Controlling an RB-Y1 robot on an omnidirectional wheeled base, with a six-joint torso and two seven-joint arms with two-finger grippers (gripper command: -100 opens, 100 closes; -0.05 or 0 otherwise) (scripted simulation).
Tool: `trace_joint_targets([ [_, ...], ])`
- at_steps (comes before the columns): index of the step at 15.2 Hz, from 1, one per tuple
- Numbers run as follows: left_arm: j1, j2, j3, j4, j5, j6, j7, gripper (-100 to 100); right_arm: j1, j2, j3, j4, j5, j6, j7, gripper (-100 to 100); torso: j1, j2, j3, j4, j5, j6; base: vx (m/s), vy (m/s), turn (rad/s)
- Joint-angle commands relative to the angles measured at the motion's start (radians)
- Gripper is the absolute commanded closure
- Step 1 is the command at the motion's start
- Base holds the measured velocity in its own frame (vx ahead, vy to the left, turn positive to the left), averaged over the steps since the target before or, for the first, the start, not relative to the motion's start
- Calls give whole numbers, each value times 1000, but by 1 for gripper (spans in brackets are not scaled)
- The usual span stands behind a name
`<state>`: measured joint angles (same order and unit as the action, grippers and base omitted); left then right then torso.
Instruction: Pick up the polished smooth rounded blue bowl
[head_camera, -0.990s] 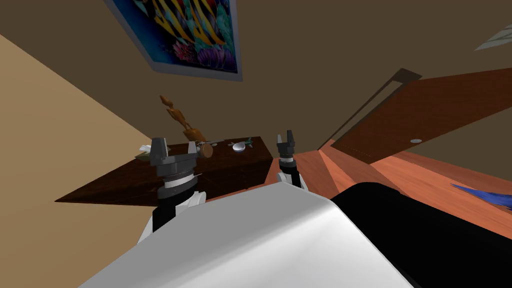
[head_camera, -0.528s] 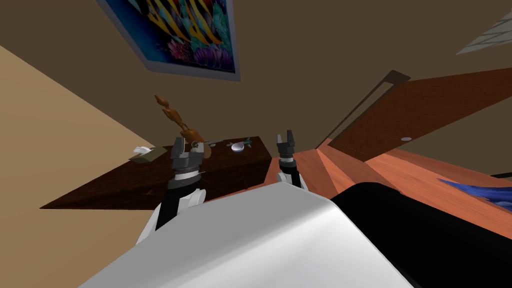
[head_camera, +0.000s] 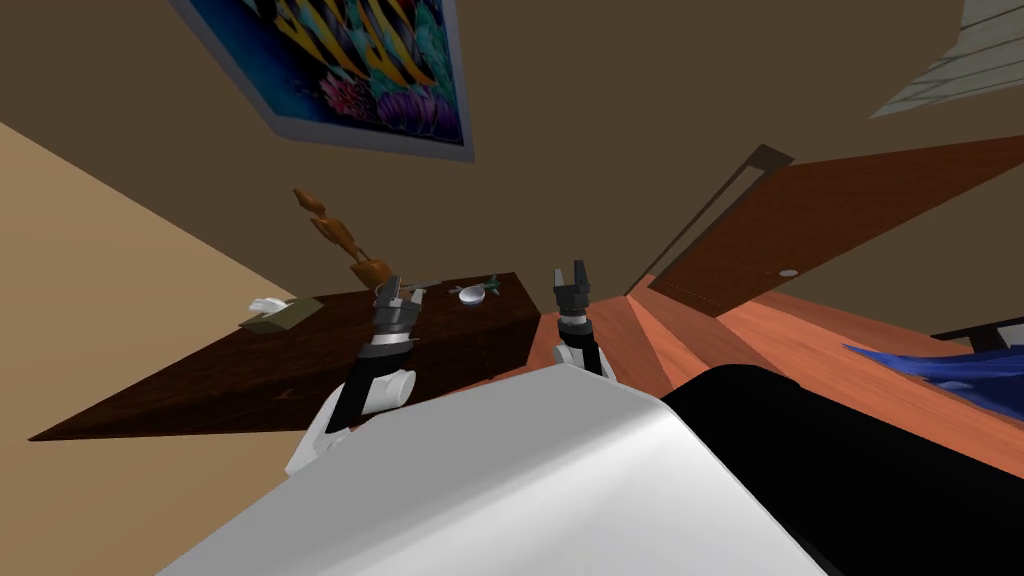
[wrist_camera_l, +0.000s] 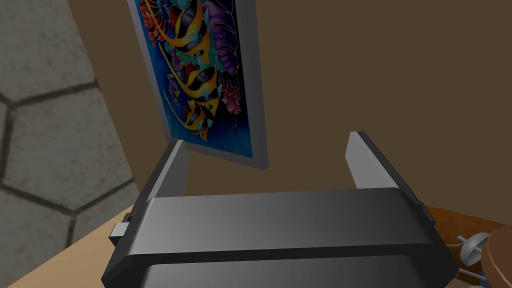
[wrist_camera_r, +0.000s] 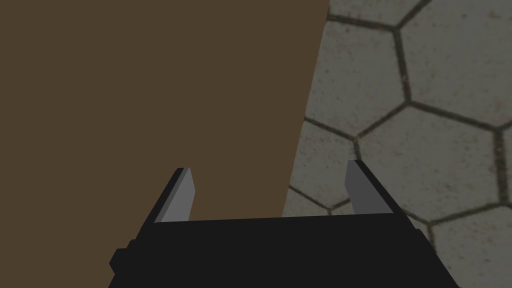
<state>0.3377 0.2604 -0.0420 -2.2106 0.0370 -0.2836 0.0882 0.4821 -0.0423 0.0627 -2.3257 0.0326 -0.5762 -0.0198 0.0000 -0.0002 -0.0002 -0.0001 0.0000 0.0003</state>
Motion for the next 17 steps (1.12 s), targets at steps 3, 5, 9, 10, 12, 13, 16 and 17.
trace_joint_targets([
  [3,-45,35,-4,35,27,88,-17,-100,0,0,0,0,0,0,0,0,0,0,0,0,0,0,-4,-3,-57],
  [5,-79,59,-10,66,47,126,-32,-100,0,0,0,0,0,0,0,0,0,0,0,0,0,0,-3,-2,-44],
  [9,-114,82,-16,99,68,210,-46,-100,0,0,0,0,0,0,0,0,0,0,0,0,0,0,-4,-3,-70],
  [10,-114,82,-16,99,68,220,-46,-100,0,0,0,0,0,0,0,0,0,0,0,0,0,0,-3,-1,-29],
  [12,-151,106,-23,133,90,268,-62,-100,0,0,0,0,0,0,0,0,0,0,0,0,0,0,-5,-4,-79],
  [13,-151,106,-23,133,90,286,-62,-100,0,0,0,0,0,0,0,0,0,0,0,0,0,0,-4,-1,-28],
  [16,-188,129,-29,168,113,354,-78,-100,0,0,0,0,0,0,0,0,0,0,0,0,0,0,-3,-3,-64],
  [17,-227,151,-36,204,136,381,-94,-100,0,0,0,0,0,0,0,0,0,0,0,0,0,0,-3,-4,-81],
])
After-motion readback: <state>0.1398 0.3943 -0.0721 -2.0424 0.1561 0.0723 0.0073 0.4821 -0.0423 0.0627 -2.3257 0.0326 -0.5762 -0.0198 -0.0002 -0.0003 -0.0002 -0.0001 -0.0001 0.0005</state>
